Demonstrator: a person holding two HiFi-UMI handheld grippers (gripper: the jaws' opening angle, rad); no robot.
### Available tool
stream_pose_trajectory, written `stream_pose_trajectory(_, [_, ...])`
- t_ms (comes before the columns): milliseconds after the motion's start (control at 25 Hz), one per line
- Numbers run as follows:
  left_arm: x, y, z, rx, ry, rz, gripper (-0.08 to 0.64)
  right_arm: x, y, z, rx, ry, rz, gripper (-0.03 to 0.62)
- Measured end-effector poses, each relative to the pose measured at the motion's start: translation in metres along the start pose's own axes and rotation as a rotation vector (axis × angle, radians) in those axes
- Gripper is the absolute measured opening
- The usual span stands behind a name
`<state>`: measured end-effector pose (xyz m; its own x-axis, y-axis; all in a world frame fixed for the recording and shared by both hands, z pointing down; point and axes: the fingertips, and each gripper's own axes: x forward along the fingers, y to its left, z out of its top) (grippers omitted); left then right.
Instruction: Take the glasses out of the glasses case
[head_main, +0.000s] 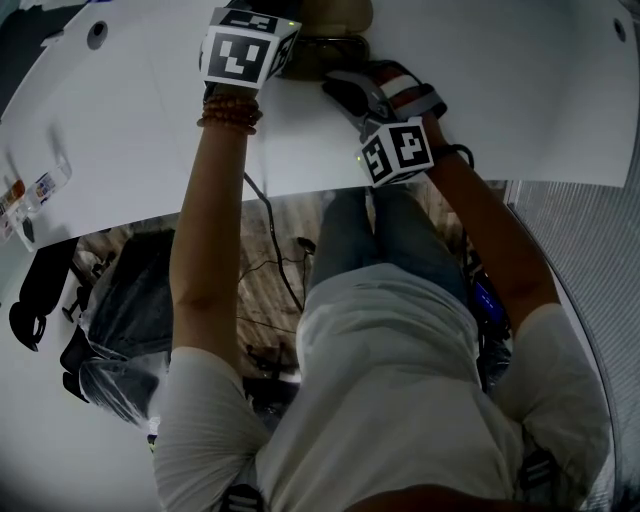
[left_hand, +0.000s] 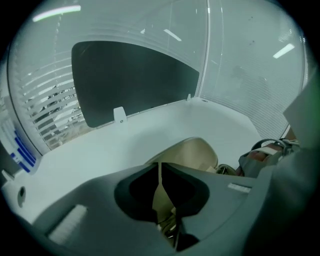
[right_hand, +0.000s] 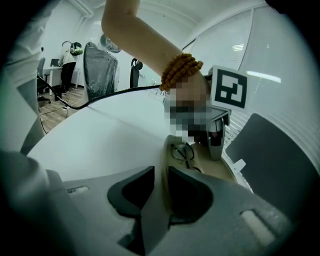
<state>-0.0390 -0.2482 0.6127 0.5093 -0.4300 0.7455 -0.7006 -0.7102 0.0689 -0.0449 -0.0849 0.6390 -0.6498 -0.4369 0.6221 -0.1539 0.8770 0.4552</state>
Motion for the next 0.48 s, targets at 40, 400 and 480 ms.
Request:
stream_pose_trajectory(40, [0.001, 0.001, -0.002, 0.014, 0.015, -0.001, 0.020, 0.000, 0.000, 0.000, -0.001, 0.000, -0.002, 0.080])
stream_pose_trajectory(400, [-0.014, -0.025, -0.004, 0.286, 0.095, -0.081, 0.091, 0.001, -0.001, -0.001, 0.003, 0.006, -0.004, 0.080])
stream_pose_trajectory(480, [-0.019, -0.036, -0.009, 0.363, 0.113, -0.101, 0.100, 0.001, -0.001, -0.002, 0.001, 0.008, -0.003, 0.080])
